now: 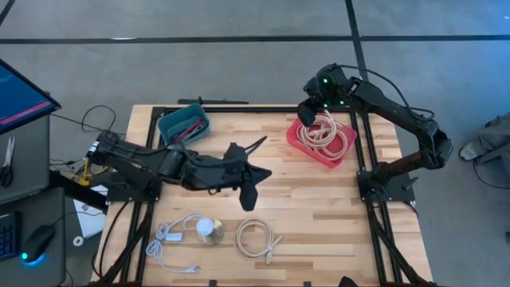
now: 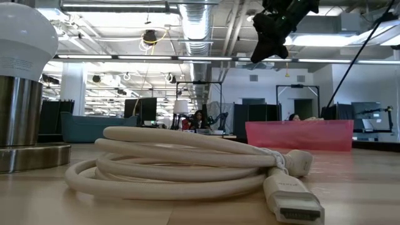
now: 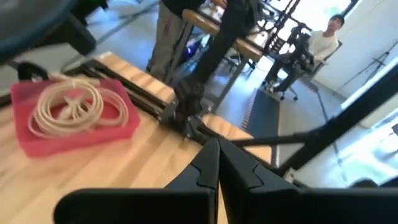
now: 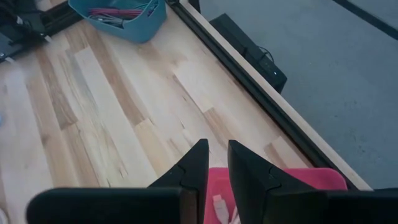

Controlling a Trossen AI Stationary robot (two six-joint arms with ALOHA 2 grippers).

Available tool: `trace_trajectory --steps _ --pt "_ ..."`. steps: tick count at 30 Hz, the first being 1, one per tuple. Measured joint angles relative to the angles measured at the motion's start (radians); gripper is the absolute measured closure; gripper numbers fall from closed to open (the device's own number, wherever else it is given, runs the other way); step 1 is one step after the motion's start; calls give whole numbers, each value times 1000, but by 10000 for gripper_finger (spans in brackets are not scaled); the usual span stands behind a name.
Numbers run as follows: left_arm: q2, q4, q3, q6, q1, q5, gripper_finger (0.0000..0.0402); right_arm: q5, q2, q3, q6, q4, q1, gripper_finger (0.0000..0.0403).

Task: Pick & Place USB Port
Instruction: Put the white charger cable into pink bin

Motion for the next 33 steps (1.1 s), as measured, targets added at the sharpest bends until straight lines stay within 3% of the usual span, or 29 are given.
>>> trace_trajectory --steps 8,22,33 --pt "15 -249 1 -182 -32 14 399 0 0 -1 7 -15 0 349" --pt "210 -382 0 -427 27 452 399 0 0 -14 43 -70 -5 349" --pt "302 -507 0 -638 34 532 399 1 8 -45 9 -43 -64 349"
